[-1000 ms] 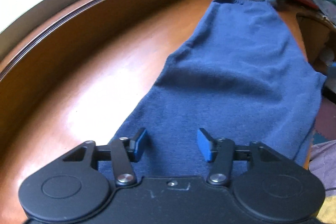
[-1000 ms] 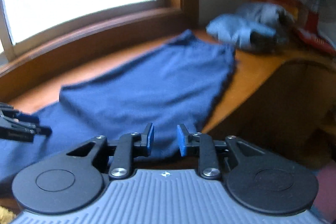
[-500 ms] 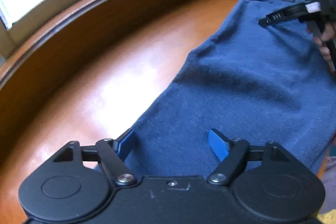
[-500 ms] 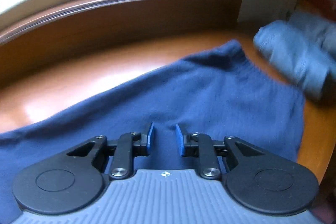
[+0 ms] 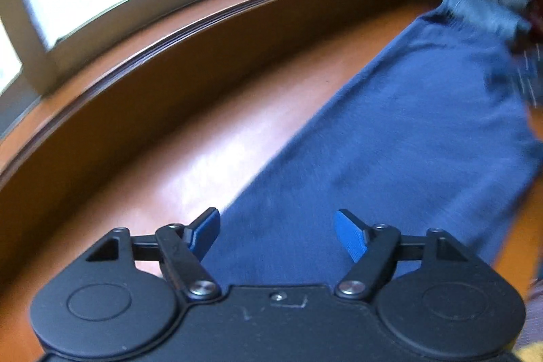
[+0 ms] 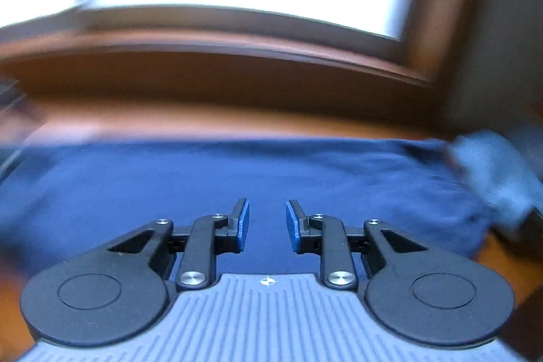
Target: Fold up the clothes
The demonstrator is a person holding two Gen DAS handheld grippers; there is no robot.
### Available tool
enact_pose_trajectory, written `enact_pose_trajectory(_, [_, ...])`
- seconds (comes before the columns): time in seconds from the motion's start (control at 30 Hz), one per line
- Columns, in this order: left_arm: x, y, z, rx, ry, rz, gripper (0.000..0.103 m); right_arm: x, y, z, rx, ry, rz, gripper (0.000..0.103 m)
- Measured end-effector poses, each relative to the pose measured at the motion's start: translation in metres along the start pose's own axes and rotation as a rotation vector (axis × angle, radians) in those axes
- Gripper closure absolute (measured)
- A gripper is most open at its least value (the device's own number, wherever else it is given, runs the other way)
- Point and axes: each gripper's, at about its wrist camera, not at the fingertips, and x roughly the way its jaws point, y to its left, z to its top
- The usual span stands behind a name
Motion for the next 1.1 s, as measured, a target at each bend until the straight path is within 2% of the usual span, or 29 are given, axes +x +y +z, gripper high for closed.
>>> enact_pose_trajectory(0.07, [-0.017, 0.000, -0.009, -0.004, -0.012, -0.046, 0.031, -0.024, 0.040, -0.015, -0.143, 0.024, 0.082, 0.078])
enact_pose_trajectory(0.13, [-0.032, -0.006, -0.018, 0.034, -0.026, -0.094, 0.031, -0.034, 0.075, -0.026, -0.286, 0.049, 0.100, 0.078])
enact_pose_trajectory(0.2, [-0.041, -0.019, -0.026, 0.113, -0.050, -0.132, 0.031, -0.032, 0.096, -0.032, -0.374, 0.060, 0.107, 0.078])
enact_pose_trajectory(0.3, [-0.045, -0.035, -0.037, 0.184, -0.061, -0.187, 0.031, -0.024, 0.116, -0.027, -0.428, 0.037, 0.134, 0.078])
enact_pose_trajectory(0.4, [-0.044, -0.043, -0.046, 0.205, -0.057, -0.228, 0.031, -0.010, 0.124, -0.018, -0.460, 0.012, 0.154, 0.075])
enact_pose_trajectory(0.53, [-0.037, -0.047, -0.050, 0.206, -0.049, -0.249, 0.032, 0.015, 0.130, -0.012, -0.531, 0.048, 0.176, 0.075])
enact_pose_trajectory(0.57, [-0.036, -0.047, -0.051, 0.207, -0.048, -0.246, 0.032, 0.020, 0.124, -0.008, -0.473, 0.064, 0.200, 0.076])
enact_pose_trajectory(0.6, [-0.036, -0.045, -0.051, 0.206, -0.050, -0.243, 0.032, 0.024, 0.117, -0.004, -0.416, 0.080, 0.225, 0.083])
enact_pose_trajectory(0.63, [-0.038, -0.044, -0.053, 0.205, -0.051, -0.243, 0.032, 0.029, 0.110, 0.000, -0.358, 0.095, 0.249, 0.095])
enact_pose_trajectory(0.77, [-0.033, -0.044, -0.053, 0.203, -0.074, -0.258, 0.032, 0.047, 0.084, 0.017, -0.126, 0.156, 0.343, 0.097])
enact_pose_trajectory(0.83, [-0.023, -0.046, -0.051, 0.208, -0.068, -0.253, 0.044, 0.056, 0.070, 0.025, -0.009, 0.186, 0.389, 0.097])
enact_pose_trajectory(0.87, [-0.017, -0.046, -0.050, 0.210, -0.056, -0.249, 0.057, 0.060, 0.064, 0.029, 0.050, 0.201, 0.411, 0.097])
enact_pose_trajectory(0.93, [-0.008, -0.044, -0.050, 0.209, -0.028, -0.225, 0.070, 0.069, 0.052, 0.034, 0.140, 0.223, 0.445, 0.096])
enact_pose_trajectory(0.97, [-0.003, -0.042, -0.050, 0.208, -0.017, -0.209, 0.084, 0.072, 0.052, 0.034, 0.161, 0.234, 0.454, 0.095])
enact_pose_trajectory(1.03, [0.000, -0.038, -0.047, 0.183, -0.010, -0.208, 0.087, 0.066, 0.061, 0.034, 0.148, 0.237, 0.439, 0.092])
enact_pose_trajectory(1.07, [0.000, -0.034, -0.046, 0.160, -0.009, -0.220, 0.088, 0.059, 0.065, 0.033, 0.132, 0.228, 0.424, 0.085])
enact_pose_trajectory(1.1, [-0.001, -0.029, -0.044, 0.130, -0.005, -0.238, 0.088, 0.049, 0.070, 0.032, 0.100, 0.198, 0.403, 0.073])
